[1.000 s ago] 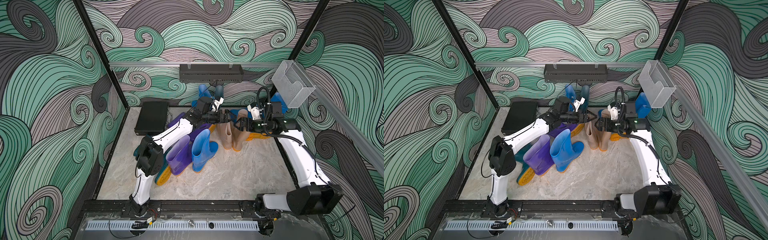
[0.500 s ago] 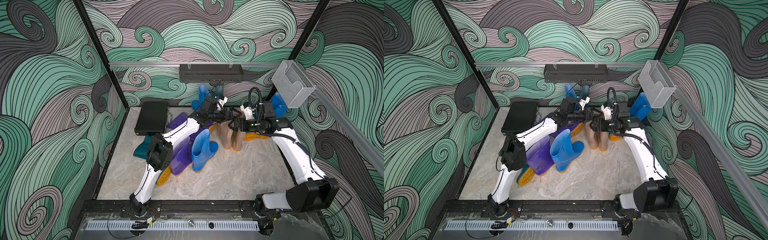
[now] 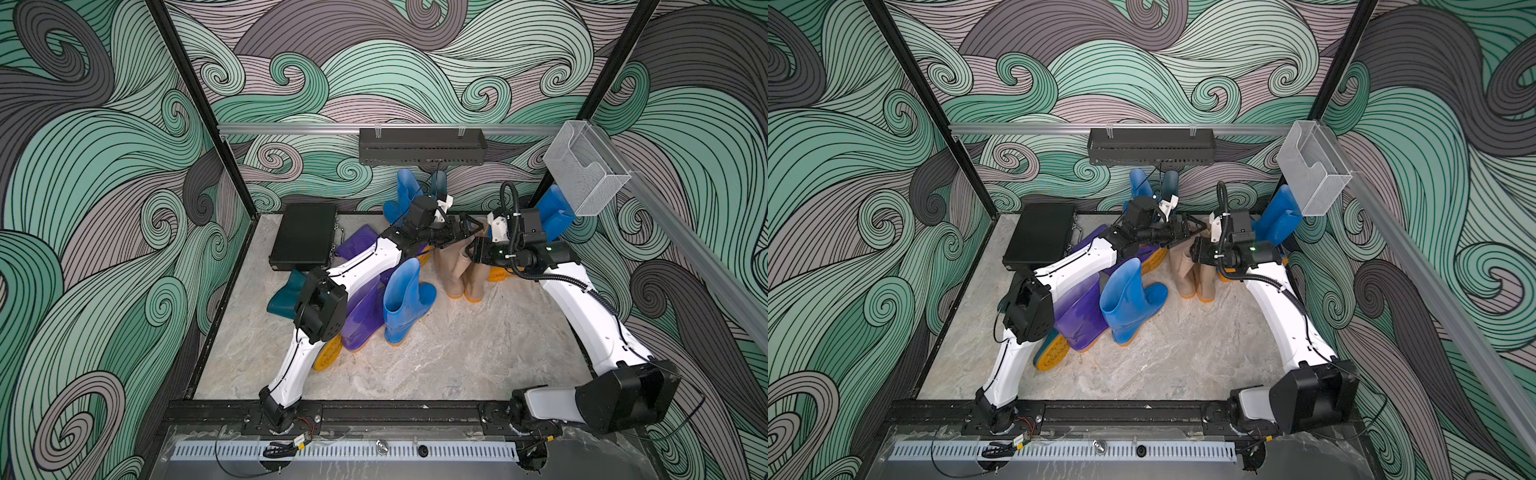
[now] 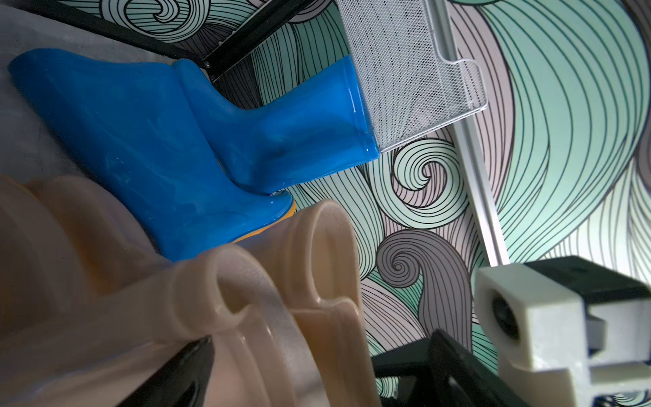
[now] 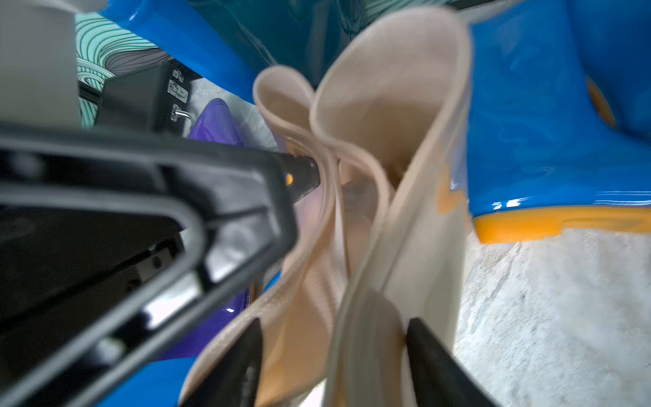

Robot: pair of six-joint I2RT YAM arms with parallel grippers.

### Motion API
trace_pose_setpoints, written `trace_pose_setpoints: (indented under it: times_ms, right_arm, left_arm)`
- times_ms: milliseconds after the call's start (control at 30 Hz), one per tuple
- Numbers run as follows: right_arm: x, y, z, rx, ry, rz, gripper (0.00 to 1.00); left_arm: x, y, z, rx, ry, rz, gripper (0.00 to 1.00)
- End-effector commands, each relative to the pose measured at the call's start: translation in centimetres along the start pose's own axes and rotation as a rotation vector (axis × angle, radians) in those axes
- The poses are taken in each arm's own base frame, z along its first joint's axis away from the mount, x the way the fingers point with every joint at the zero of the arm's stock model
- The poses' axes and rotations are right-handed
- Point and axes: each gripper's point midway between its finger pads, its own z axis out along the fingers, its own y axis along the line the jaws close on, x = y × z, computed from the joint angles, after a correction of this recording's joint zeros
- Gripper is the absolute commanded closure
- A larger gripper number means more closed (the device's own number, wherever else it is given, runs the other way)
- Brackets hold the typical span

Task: Match and arrange rain boots in pairs
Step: Adjust the rain boot at the center of the board.

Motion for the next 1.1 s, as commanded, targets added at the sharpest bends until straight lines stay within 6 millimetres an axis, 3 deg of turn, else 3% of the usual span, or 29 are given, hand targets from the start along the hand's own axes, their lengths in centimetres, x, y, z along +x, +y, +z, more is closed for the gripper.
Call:
trace_pose_setpoints:
  times_ms: [0, 100, 133, 333, 433, 567, 667, 733, 933, 1067]
  right_arm:
    - [0.4, 0.3, -0.2, -0.013, 0.009, -0.019, 0.66]
    - [0.8, 1.3, -0.1, -0.071, 0.049, -0.025, 0.97]
    - [0.6, 1.7, 0.0, -0.096, 0.059, -0.018, 1.0]
    - [-2.9, 4.8, -1.4, -0.244, 0.016, 0.007, 1.0]
    - [-4.5, 5.3, -2.3, -0.258, -0.011, -0.009, 1.0]
    - [-4.4, 3.0, -1.6, -0.229, 0.009, 0.047, 1.0]
    - [-3.3, 1.8, -0.7, -0.227, 0.035, 0.073, 1.0]
    - [-2.6, 1.6, -0.5, -0.228, 0.038, 0.073, 1.0]
    - [-2.1, 0.0, -1.9, -0.2, -0.007, 0.097, 1.0]
    - [-1.4, -0.9, -2.7, -0.195, -0.004, 0.101, 1.0]
  left_arm:
    - [-1.5, -1.7, -2.4, -0.043, -0.035, 0.092, 0.04]
    - [-2.7, -0.9, -4.6, -0.128, -0.057, 0.133, 0.04]
    - [-3.4, -0.6, -5.8, -0.171, -0.079, 0.153, 0.04]
    - [-7.1, -2.3, -13.7, -0.295, -0.196, 0.333, 0.03]
    - [-7.4, -1.3, -16.2, -0.365, -0.169, 0.376, 0.03]
    - [-6.4, 4.5, -18.6, -0.544, -0.052, 0.38, 0.03]
    - [-4.2, 8.6, -18.5, -0.606, 0.091, 0.36, 0.03]
    - [-3.3, 10.4, -18.8, -0.657, 0.136, 0.358, 0.03]
    - [-3.9, 16.3, -22.3, -0.827, 0.133, 0.225, 0.01]
    - [-3.5, 19.2, -23.8, -0.86, 0.172, 0.122, 0.01]
